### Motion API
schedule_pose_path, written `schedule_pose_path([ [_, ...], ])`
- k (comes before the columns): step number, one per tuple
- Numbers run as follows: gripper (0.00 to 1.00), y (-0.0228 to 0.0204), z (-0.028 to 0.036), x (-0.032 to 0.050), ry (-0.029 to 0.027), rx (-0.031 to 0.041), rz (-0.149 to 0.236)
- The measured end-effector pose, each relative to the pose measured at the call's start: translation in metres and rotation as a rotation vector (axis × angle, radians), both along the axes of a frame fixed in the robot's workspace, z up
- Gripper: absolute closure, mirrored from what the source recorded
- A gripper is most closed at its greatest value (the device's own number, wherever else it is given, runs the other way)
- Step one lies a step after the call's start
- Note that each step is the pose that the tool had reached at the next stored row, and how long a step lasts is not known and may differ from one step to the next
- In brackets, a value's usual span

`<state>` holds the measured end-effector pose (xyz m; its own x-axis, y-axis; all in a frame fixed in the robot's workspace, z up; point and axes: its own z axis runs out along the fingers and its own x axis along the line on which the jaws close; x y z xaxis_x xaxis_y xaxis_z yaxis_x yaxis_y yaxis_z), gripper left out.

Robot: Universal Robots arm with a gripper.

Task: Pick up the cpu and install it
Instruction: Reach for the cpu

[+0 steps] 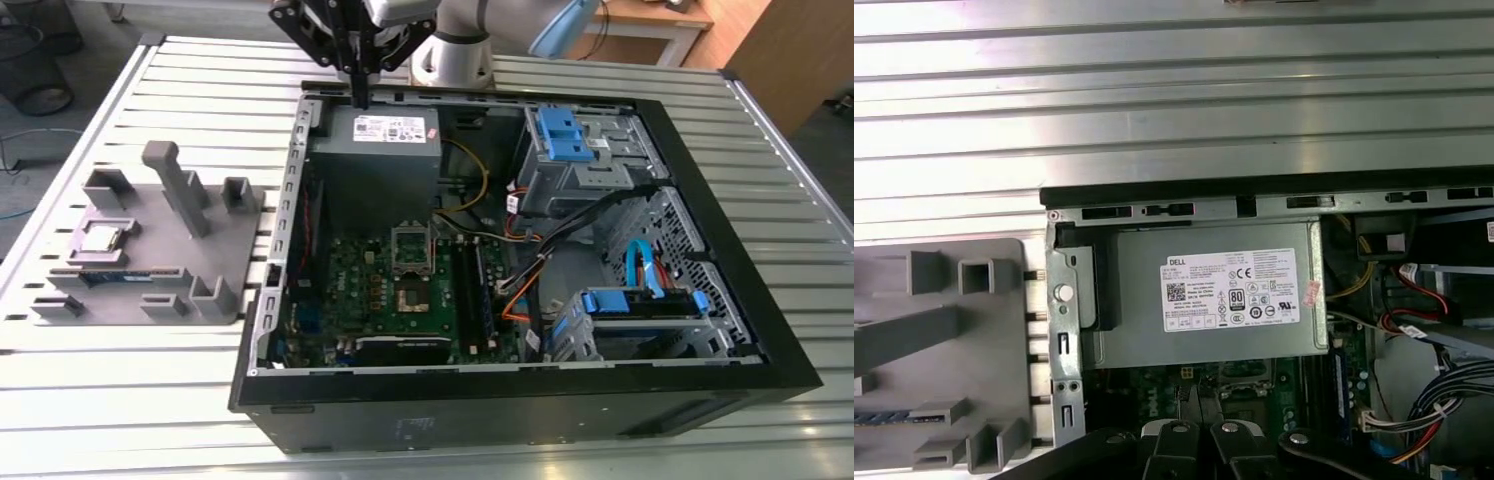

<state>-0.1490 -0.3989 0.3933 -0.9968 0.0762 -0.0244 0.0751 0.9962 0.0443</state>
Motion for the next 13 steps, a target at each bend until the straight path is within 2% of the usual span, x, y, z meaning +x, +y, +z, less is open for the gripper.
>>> schedule_pose_path([
  [13, 0.89, 0.0000, 0.0000, -0.0078, -0.0001, 0.0000, 0.000],
])
